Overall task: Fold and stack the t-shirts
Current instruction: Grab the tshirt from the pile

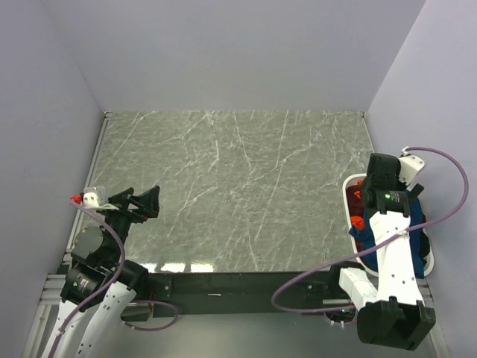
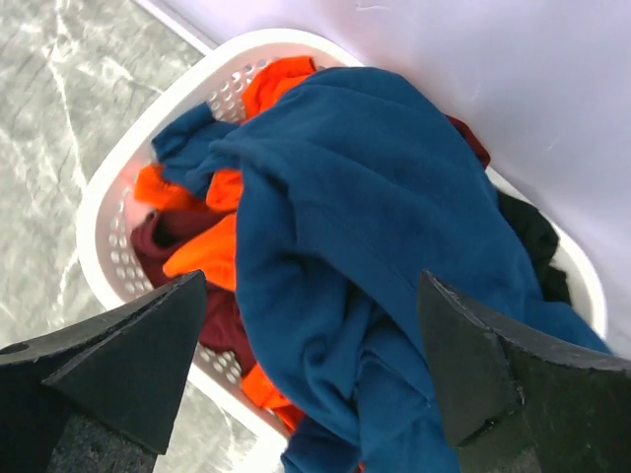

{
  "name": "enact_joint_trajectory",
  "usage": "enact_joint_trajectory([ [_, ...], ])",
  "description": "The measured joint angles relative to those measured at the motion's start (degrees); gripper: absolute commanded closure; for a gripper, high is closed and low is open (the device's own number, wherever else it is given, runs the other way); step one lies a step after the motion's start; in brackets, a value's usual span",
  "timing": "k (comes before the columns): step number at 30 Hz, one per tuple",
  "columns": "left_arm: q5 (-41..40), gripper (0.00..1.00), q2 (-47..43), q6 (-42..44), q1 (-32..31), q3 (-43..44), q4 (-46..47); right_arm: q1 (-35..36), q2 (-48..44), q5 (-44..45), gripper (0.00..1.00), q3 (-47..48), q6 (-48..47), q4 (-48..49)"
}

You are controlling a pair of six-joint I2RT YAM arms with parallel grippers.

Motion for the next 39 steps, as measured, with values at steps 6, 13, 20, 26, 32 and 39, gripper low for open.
enact_joint_trajectory([
  [6,-0.13,0.01,-0.28,-0.37,-1.88,-0.24,-0.04,-6.82,4.31,-6.45,0.11,0.0,1.49,4.52],
  [13,-0.2,0.01,-0.28,-0.37,-3.1,-0.24,-0.02,-9.42,7.15,-10.6,0.38,-0.04,1.7,6.64],
  [20,-0.2,0.0,-0.13,-0.37,-3.34,-0.24,-0.02,-9.97,7.48,-11.23,0.6,-0.04,0.9,6.82],
  [26,-0.17,0.01,0.33,-0.37,-3.45,-0.26,-0.02,-10.05,9.53,-11.26,0.87,-0.04,0.42,6.21],
  [32,-0.22,0.01,0.33,-0.35,-3.45,-0.26,-0.02,-10.14,9.92,-11.82,1.0,-0.02,-0.13,5.75],
  [39,-0.22,0.01,0.33,-0.35,-3.45,-0.26,0.0,-7.45,5.55,-19.3,1.0,2.29,-2.19,5.05],
])
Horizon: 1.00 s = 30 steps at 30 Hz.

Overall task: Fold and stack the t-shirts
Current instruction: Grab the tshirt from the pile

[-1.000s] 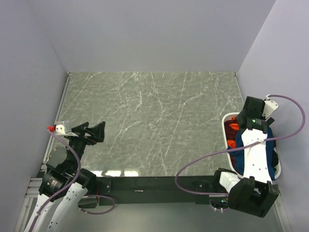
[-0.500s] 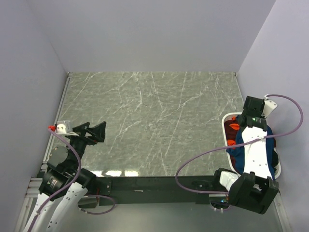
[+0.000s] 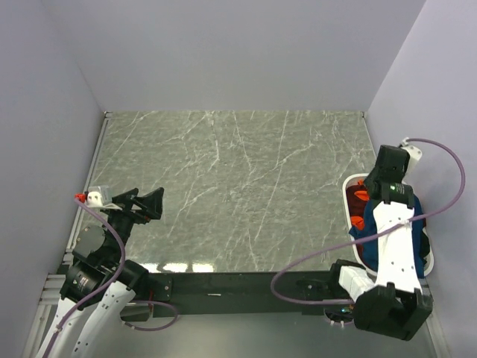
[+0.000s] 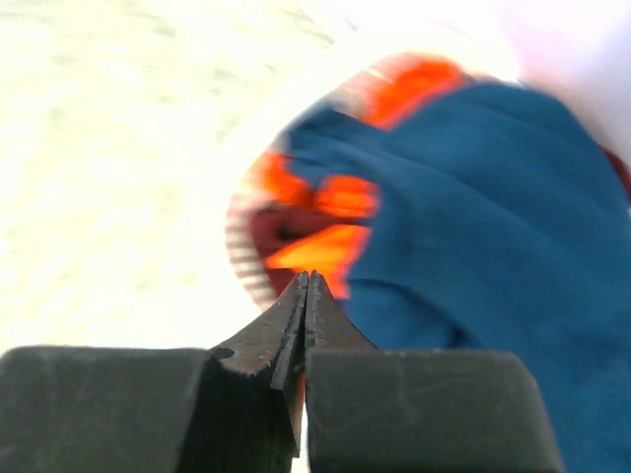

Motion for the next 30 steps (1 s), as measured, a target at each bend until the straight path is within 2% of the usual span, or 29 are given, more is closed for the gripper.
enact_joint_trajectory([
  [2,0.0,0.01,0.0,0.0,0.0,0.0,0.02,3.65,-1.2,-1.22,1.0,2.25,-0.26,0.0],
  [7,0.0,0.01,0.0,0.0,0.0,-0.02,0.15,17.88,-0.04,-0.68,1.0,9.18,-0.24,1.31],
  [8,0.0,0.01,0.0,0.0,0.0,-0.02,0.17,19.82,0.85,0.2,0.91,10.32,0.2,1.22],
  [9,0.0,0.0,0.02,0.0,0.0,-0.02,0.17,21.14,1.9,2.12,0.66,11.28,0.83,1.09],
  [10,0.0,0.01,0.0,0.0,0.0,-0.02,0.2,21.16,2.38,3.69,0.56,11.41,1.57,1.05],
  [11,0.0,0.01,0.0,0.0,-0.02,-0.02,0.22,20.48,2.78,5.73,0.42,11.39,2.08,0.39],
  [14,-0.04,0.01,0.0,0.0,-0.11,-0.02,0.37,13.77,3.15,9.07,0.25,10.32,3.74,-1.81],
  [15,-0.04,0.01,0.0,0.0,-0.11,-0.02,0.37,11.02,3.15,10.47,0.24,9.57,4.28,-2.34],
  [19,-0.26,0.0,0.0,0.0,-0.2,-0.02,0.37,4.17,3.28,13.57,0.22,5.31,5.42,-3.04],
  [25,-0.42,0.0,-0.02,0.0,-0.57,-0.02,0.37,-1.05,7.28,13.33,0.22,0.9,5.31,-0.63],
  [28,-0.42,0.01,-0.07,0.0,-0.66,-0.02,0.37,-2.84,9.18,12.13,0.4,-1.53,4.0,2.16],
  [29,-0.42,0.01,-0.13,0.0,-0.7,-0.02,0.37,-3.26,9.75,11.76,0.57,-2.12,3.43,2.78],
  [30,-0.42,0.01,-0.26,0.0,-0.76,-0.02,0.37,-3.5,10.16,11.43,0.68,-2.47,2.84,2.97],
])
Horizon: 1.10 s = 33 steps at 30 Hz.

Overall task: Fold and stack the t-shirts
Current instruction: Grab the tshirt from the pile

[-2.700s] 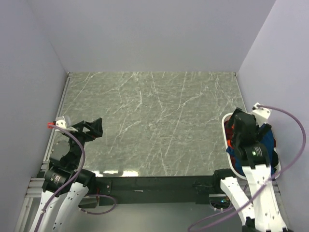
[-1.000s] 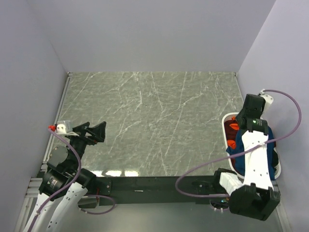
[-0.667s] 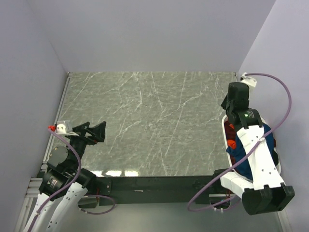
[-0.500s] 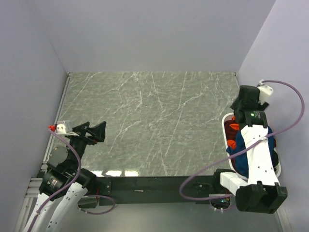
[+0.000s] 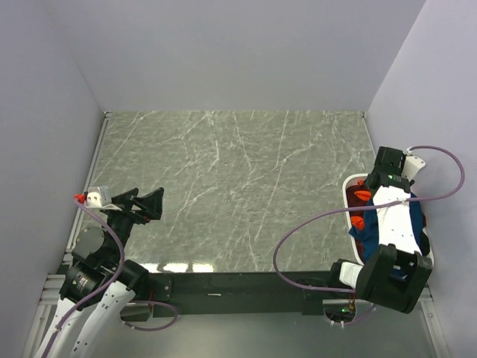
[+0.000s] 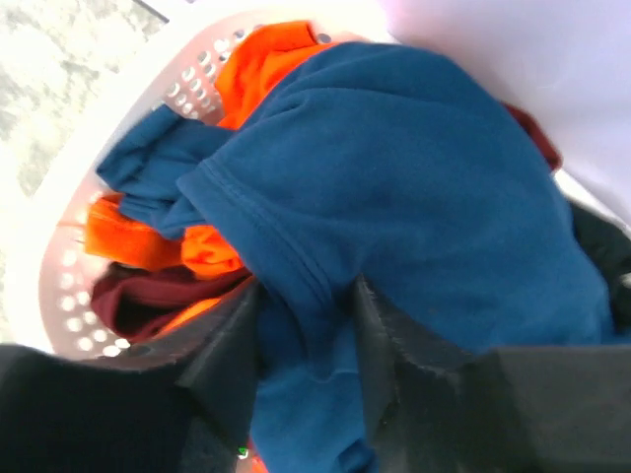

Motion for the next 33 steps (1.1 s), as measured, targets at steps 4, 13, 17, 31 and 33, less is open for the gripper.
enact_joint_trajectory([
  [4,-0.07,0.01,-0.5,0.0,-0.28,0.0,0.02,-0.35,0.28,-1.01,1.0,-0.31,-1.27,0.22],
  [13,-0.42,0.01,-0.92,0.0,-1.33,-0.46,0.13,10.58,-3.17,0.2,0.97,11.52,-2.05,-8.83],
  [17,-0.44,0.01,-0.92,0.0,-1.49,-0.55,0.11,13.84,-4.33,0.28,0.9,16.98,-1.9,-10.4],
  [31,-0.44,0.01,-1.27,0.0,-1.49,-0.55,0.02,3.32,-5.88,-2.14,0.59,2.67,-0.33,-7.56],
  [33,-0.44,0.01,-1.27,0.0,-1.49,-0.55,0.02,1.49,-5.88,-2.32,0.58,1.92,-0.37,-7.32],
])
